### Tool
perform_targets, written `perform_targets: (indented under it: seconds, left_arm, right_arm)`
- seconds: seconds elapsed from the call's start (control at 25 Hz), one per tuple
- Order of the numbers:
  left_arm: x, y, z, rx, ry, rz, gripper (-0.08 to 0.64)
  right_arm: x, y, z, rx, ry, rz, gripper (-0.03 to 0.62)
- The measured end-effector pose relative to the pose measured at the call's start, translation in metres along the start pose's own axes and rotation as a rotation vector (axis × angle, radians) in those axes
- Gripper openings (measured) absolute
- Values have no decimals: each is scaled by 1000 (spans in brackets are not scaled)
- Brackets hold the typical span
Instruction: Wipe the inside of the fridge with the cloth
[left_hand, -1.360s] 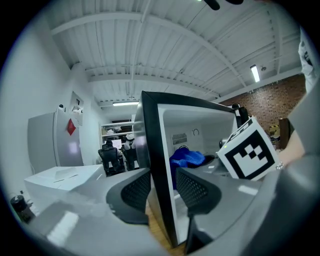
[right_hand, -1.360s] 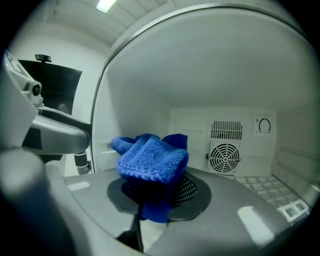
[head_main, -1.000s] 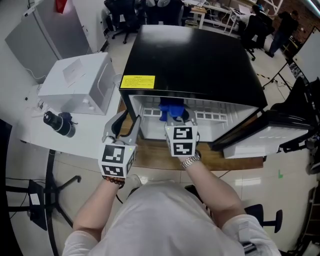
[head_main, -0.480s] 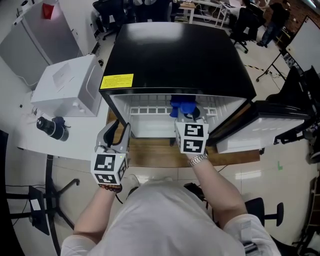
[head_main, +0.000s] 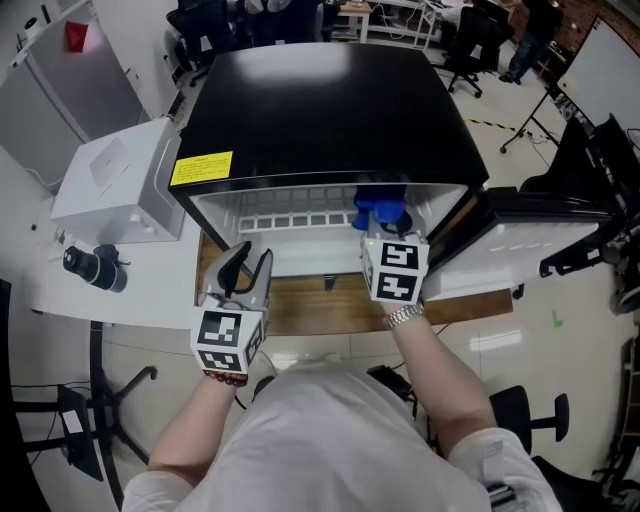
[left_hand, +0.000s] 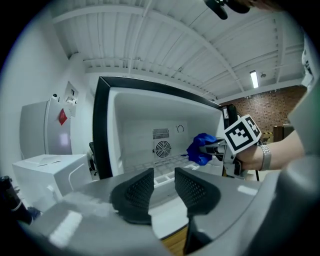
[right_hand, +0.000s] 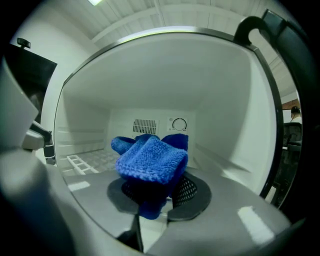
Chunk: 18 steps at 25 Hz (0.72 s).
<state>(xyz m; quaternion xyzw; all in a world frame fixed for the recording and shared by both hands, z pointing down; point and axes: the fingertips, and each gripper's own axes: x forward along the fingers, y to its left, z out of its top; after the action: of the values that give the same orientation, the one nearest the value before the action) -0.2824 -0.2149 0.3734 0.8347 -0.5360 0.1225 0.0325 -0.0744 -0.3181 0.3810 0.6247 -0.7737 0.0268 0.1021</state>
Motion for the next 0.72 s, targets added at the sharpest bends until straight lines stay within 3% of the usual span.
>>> perform_targets:
  seconds: [0.52,0.72]
  left_arm:
    - [34,-46,23,47,-32,-137,137]
    - [49,-67,38,23,-54,-255,137]
  right_arm:
    - [-12,-24,-2,28,-6,-60,86]
    - [-27,-21,10,48,-51,-20,86]
